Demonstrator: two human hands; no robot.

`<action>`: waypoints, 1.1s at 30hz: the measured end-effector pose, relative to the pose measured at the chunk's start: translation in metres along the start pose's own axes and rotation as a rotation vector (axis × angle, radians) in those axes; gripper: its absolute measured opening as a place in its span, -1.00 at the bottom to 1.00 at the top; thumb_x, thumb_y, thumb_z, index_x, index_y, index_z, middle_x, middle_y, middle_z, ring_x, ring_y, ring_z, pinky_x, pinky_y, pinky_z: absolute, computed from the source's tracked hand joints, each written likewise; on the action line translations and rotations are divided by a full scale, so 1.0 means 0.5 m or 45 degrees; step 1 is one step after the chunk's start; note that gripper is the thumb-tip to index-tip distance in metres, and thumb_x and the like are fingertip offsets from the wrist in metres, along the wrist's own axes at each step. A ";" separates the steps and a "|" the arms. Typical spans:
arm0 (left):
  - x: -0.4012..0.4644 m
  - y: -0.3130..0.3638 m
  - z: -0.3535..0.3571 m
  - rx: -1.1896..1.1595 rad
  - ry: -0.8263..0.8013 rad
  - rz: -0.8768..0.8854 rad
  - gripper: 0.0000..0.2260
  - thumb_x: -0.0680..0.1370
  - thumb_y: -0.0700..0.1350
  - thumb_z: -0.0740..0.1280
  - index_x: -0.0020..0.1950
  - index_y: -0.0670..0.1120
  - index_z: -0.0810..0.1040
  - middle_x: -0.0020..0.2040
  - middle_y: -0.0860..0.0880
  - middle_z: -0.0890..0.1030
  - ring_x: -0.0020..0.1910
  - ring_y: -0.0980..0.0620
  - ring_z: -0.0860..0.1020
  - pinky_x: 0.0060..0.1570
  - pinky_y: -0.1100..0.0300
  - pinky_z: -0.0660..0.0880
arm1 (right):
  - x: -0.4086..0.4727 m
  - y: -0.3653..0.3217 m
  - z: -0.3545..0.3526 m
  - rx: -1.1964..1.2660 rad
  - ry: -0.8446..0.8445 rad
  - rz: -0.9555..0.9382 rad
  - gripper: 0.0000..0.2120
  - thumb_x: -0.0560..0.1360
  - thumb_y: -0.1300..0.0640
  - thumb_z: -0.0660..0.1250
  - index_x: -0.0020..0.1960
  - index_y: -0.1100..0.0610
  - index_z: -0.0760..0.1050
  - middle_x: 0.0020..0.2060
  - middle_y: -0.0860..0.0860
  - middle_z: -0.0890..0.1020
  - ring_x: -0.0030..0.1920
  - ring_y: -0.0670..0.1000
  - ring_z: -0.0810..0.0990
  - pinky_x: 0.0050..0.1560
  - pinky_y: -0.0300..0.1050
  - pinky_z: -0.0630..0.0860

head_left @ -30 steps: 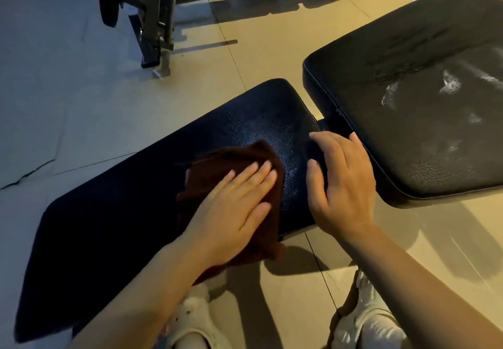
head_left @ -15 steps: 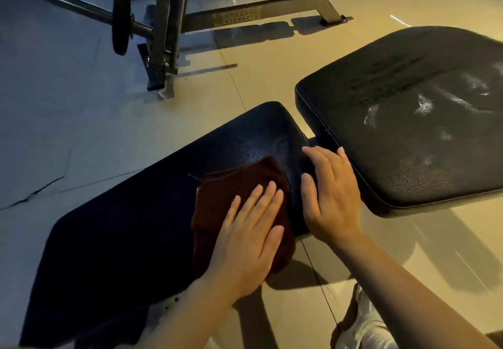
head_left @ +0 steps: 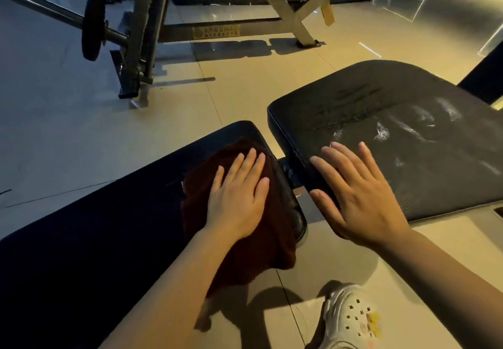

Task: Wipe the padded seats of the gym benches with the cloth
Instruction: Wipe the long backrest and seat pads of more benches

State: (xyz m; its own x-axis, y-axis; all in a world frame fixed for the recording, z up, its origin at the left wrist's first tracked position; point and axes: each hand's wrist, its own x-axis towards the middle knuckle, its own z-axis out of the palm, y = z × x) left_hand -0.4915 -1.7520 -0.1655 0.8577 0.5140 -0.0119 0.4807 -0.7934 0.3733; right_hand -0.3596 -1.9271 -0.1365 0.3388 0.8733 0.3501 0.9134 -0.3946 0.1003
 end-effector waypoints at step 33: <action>0.055 -0.012 0.002 0.179 -0.056 -0.053 -0.49 0.66 0.14 -0.14 0.57 0.06 -0.20 0.61 0.04 -0.13 0.57 0.05 -0.14 0.50 0.01 -0.17 | -0.009 0.003 0.009 0.081 0.230 0.045 -0.58 0.56 -0.02 0.13 0.19 0.27 0.53 0.07 0.20 0.61 0.14 0.21 0.56 0.42 0.09 0.25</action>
State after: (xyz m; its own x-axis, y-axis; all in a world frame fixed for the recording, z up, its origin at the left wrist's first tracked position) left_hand -0.4708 -1.7334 -0.1692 0.8420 0.5353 -0.0668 0.5345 -0.8110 0.2379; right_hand -0.3588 -1.9301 -0.1424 0.3300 0.7913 0.5147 0.9161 -0.4001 0.0278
